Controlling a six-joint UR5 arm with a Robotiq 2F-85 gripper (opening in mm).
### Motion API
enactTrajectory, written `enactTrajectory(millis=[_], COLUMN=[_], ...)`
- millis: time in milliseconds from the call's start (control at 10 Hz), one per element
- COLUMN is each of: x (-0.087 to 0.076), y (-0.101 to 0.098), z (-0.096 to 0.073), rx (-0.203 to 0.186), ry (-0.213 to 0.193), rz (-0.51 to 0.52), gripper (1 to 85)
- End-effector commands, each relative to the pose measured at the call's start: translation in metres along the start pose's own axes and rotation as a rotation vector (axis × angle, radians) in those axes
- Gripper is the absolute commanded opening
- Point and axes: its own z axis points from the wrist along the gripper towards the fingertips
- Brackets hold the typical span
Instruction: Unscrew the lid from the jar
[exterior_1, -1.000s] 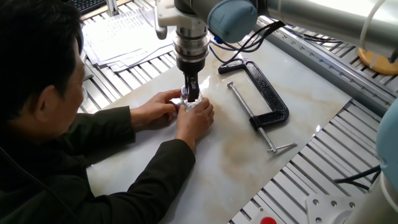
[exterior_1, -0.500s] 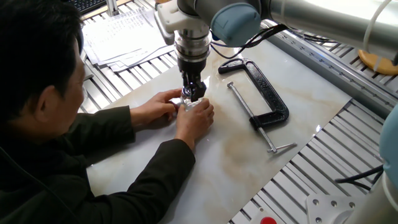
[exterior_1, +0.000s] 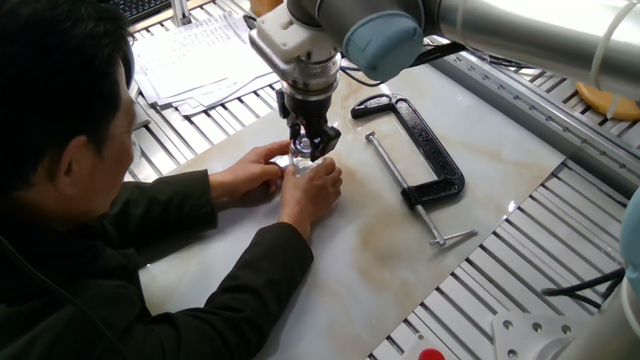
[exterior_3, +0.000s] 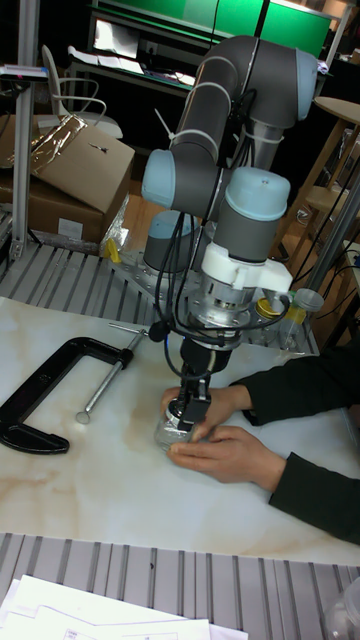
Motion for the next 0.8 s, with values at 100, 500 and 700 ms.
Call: enactTrajectory(millis=[100,500,700], x=[-0.002,0.007,0.009], y=[-0.003,-0.001,-0.003], z=[-0.001,-0.002,-0.002], rx=[0.023,0.044,0.061], ry=[-0.013,0.004,0.038], rz=[-0.258,-0.422,-0.446], gripper=[1.0,1.0,8.0])
